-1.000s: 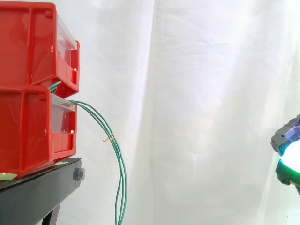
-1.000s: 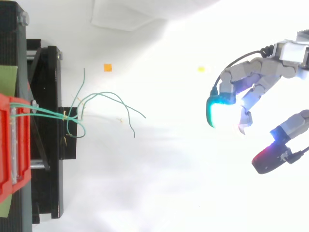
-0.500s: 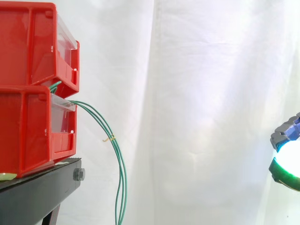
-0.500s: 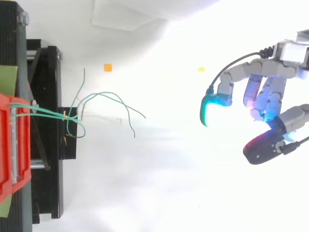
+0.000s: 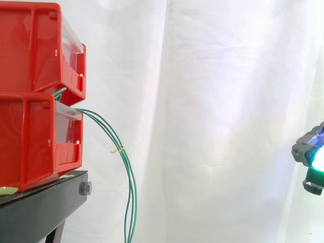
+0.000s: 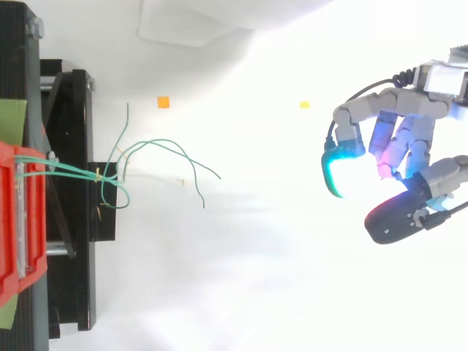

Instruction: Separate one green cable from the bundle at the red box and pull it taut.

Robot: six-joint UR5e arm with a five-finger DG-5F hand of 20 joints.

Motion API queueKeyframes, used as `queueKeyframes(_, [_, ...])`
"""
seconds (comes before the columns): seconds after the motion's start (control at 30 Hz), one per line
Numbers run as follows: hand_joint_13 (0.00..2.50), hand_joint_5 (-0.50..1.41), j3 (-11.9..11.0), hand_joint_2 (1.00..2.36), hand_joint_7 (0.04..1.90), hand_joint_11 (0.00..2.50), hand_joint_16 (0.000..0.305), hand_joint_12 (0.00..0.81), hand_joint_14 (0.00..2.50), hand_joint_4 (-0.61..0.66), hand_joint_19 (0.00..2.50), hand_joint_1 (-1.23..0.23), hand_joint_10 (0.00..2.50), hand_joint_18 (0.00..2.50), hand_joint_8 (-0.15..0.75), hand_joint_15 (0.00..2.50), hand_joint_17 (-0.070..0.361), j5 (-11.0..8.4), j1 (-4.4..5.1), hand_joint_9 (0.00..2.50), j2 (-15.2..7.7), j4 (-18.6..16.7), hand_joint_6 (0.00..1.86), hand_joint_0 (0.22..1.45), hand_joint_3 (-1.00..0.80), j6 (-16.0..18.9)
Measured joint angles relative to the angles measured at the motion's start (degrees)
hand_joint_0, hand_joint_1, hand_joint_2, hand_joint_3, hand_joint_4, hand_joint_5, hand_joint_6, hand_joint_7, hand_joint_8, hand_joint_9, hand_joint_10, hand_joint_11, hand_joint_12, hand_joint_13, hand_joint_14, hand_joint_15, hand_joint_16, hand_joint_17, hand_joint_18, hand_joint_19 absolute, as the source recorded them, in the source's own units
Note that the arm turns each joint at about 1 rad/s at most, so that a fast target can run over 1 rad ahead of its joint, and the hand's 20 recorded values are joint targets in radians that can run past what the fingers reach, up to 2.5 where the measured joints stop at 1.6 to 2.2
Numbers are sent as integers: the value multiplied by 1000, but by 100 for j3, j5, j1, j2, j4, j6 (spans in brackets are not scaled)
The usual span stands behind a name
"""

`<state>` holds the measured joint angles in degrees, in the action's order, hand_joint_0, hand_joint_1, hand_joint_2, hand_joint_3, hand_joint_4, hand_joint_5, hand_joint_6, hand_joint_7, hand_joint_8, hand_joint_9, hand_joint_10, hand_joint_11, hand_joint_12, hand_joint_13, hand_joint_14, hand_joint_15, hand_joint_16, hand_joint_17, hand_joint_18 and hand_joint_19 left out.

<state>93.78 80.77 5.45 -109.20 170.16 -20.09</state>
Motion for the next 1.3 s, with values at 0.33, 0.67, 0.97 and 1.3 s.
queueKeyframes(0.33, [1195, -30, 0, 1000, 1424, 1152, 33, 374, 29, 191, 886, -654, 31, 807, 290, 831, 74, 0, 0, 1569, -2, 0, 503, 763, -500, -1])
queueKeyframes(0.67, [1141, -32, 0, 1000, 1399, 1117, 34, 377, 27, 218, 865, -657, 32, 779, 296, 783, 76, 0, -1, 1525, -2, 0, 503, 772, -500, 0])
queueKeyframes(0.97, [1020, -140, 0, 1000, 790, 684, 41, 390, 23, 273, 835, -647, 20, 785, 309, 664, 93, 0, -1, 1165, -1, -1, 503, 664, -500, -2])
queueKeyframes(1.3, [1104, -119, 0, 1000, 818, 746, 36, 335, 24, 224, 827, -647, 24, 783, 255, 687, 80, 0, 0, 1295, -2, 0, 503, 619, -500, -3])
